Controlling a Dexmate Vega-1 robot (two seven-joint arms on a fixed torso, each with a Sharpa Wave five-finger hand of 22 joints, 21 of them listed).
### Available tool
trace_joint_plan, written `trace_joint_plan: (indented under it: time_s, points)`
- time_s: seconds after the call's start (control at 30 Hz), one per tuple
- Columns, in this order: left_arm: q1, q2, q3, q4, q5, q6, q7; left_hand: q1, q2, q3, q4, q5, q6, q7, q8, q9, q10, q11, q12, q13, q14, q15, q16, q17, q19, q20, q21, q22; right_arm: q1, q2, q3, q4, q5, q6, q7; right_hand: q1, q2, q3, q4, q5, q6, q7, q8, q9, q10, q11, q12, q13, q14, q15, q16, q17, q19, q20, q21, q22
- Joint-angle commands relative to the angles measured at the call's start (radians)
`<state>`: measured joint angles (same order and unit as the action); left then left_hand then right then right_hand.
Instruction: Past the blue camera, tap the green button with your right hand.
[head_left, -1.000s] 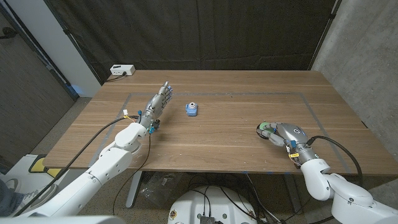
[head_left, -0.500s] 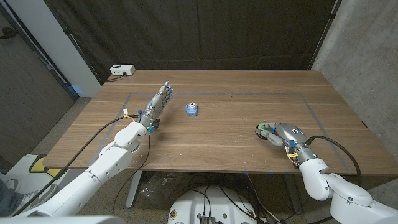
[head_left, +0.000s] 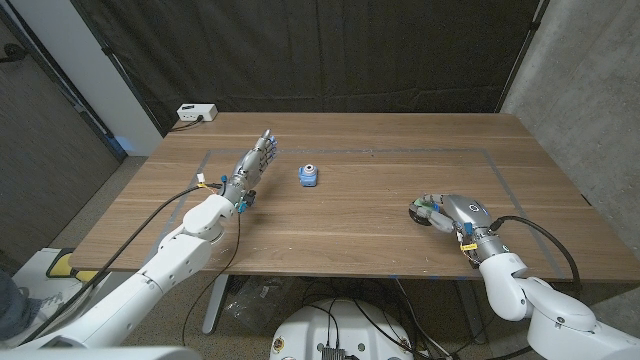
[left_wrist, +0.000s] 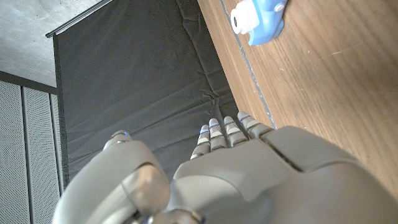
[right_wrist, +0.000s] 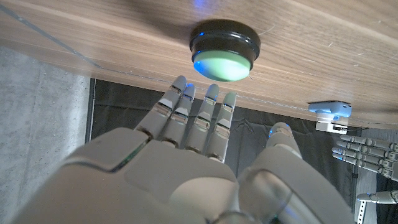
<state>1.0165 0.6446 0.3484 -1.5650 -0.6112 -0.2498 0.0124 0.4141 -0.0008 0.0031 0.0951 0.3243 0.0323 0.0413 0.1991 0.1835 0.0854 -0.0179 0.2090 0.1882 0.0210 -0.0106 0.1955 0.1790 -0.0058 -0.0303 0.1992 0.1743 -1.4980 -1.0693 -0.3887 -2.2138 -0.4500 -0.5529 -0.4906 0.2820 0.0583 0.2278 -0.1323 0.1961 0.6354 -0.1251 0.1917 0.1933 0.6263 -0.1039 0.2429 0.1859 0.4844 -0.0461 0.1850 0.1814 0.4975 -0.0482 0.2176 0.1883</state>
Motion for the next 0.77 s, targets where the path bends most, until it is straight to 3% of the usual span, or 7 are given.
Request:
trace_joint_plan:
  time_s: [0.03, 0.77]
  points:
    - [-0.013, 0.003, 0.002, 0.017, -0.005, -0.005, -0.023, 0.001, -0.008, -0.007, 0.004, -0.004, 0.009, 0.001, 0.0, 0.005, 0.004, -0.005, -0.004, 0.003, 0.002, -0.002, -0.007, 0.005, -0.008, -0.004, -0.002, 0.006, 0.006, 0.017, -0.011, -0.01, -0.025, -0.022, -0.003, 0.004, -0.005, 0.003, 0.001, 0.0, -0.001, 0.001, 0.002, 0.002, -0.003, 0.0, -0.003, 0.002, 0.0, -0.054, -0.002, 0.003, -0.005, -0.042, -0.004, 0.003]
    - [-0.051, -0.019, 0.008, 0.07, -0.011, -0.016, -0.042, 0.002, -0.007, -0.011, 0.004, -0.004, 0.011, 0.002, 0.0, 0.005, 0.004, -0.006, -0.004, 0.003, 0.002, -0.001, -0.007, 0.005, -0.01, -0.004, -0.002, 0.006, 0.058, 0.042, -0.036, 0.015, -0.047, -0.012, 0.018, 0.004, -0.005, 0.003, 0.002, 0.0, -0.003, 0.0, 0.003, 0.003, -0.002, -0.002, -0.004, 0.002, -0.002, -0.054, -0.001, 0.004, -0.007, -0.041, -0.006, 0.003]
